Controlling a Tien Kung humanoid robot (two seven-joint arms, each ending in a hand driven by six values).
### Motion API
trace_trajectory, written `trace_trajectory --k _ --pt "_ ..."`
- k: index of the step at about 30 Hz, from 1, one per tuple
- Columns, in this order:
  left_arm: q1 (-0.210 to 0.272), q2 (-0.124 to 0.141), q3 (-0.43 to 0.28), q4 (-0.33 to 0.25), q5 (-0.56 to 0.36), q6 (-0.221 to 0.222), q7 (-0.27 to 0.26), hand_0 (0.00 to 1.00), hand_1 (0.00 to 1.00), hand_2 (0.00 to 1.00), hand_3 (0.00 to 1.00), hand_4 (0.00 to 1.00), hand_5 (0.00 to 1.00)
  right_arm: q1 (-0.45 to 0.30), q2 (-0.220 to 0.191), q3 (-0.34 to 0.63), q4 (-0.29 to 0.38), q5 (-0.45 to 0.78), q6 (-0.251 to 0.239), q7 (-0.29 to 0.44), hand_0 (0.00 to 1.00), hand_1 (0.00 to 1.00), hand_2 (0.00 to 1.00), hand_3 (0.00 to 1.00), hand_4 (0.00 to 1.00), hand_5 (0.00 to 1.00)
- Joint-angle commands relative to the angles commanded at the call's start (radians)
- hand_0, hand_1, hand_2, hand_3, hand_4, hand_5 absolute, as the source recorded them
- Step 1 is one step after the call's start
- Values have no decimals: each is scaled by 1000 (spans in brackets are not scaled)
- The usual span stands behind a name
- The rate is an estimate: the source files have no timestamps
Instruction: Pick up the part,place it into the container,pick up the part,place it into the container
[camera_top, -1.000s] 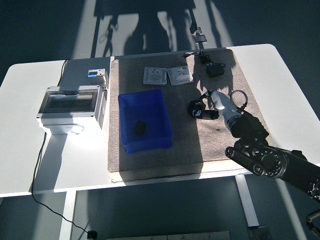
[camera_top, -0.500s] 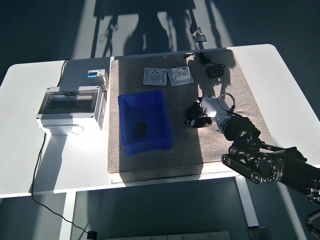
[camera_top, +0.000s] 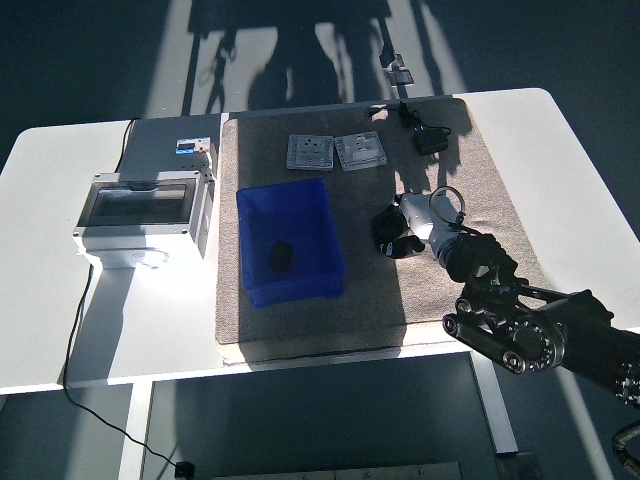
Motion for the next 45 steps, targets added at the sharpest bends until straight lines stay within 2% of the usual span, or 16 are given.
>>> trace_trajectory --k 2,3,8,9,12,15,18,26,28,32,33,34,38,39,44,45 --pt "0 0 -1 0 1 0 0 681 573 632 657 671 624 0 -1 0 2 -8 -2 -3 605 337 768 933 379 20" --pt "0 0 -1 0 1 0 0 681 572 631 656 671 623 0 -2 -1 3 -11 -3 -4 471 244 617 706 84 2" --pt "0 0 -2 0 3 0 0 681 572 631 656 671 623 -1 -4 -1 3 -17 -10 -3 471 244 617 706 84 2" --pt "0 1 -2 0 3 0 0 681 572 631 655 670 624 -1 -4 -1 3 -16 -14 -2 487 216 564 628 85 2" --pt "0 1 -2 0 3 0 0 681 572 631 655 670 624 -1 -5 1 3 -15 -32 8 487 216 564 628 85 2" --pt "0 1 -3 0 4 0 0 681 571 630 654 669 625 -1 -9 11 6 -18 -66 23 468 219 540 589 141 2" --pt "1 0 -3 0 3 0 0 681 571 630 654 669 625 0 -18 34 23 -22 -104 42 468 219 540 589 141 2" --pt "2 2 -5 0 4 0 1 681 571 630 655 670 626 10 -56 60 155 103 -241 149 466 221 538 582 100 2" --pt "2 2 -6 0 5 0 1 681 570 629 653 671 628 15 -62 53 207 127 -249 191 474 218 537 576 100 2" --pt "1 3 -7 0 7 1 2 681 570 629 653 671 628 31 -64 28 303 64 -183 236 474 218 537 576 100 2" --pt "1 3 -7 0 8 1 2 681 570 629 653 671 627 35 -63 19 326 48 -162 241 562 261 562 606 70 2" --pt "1 4 -8 0 8 1 2 681 570 629 653 671 627 41 -62 6 354 29 -136 245 562 261 562 606 70 2" --pt "-1 4 -7 0 4 2 1 681 570 629 653 671 627 59 -57 -39 429 -3 -34 227 562 261 562 606 70 2" --pt "-1 4 -7 0 4 2 1 681 570 628 653 671 627 63 -56 -47 436 -8 -10 217 663 528 671 680 200 2" --pt "-1 4 -7 0 4 2 1 681 570 628 653 671 627 69 -50 -64 441 -18 88 177 663 528 671 680 200 2" --pt "-2 4 -8 0 4 2 1 681 570 627 653 672 629 69 -50 -65 440 -21 101 170 836 770 787 750 361 109"
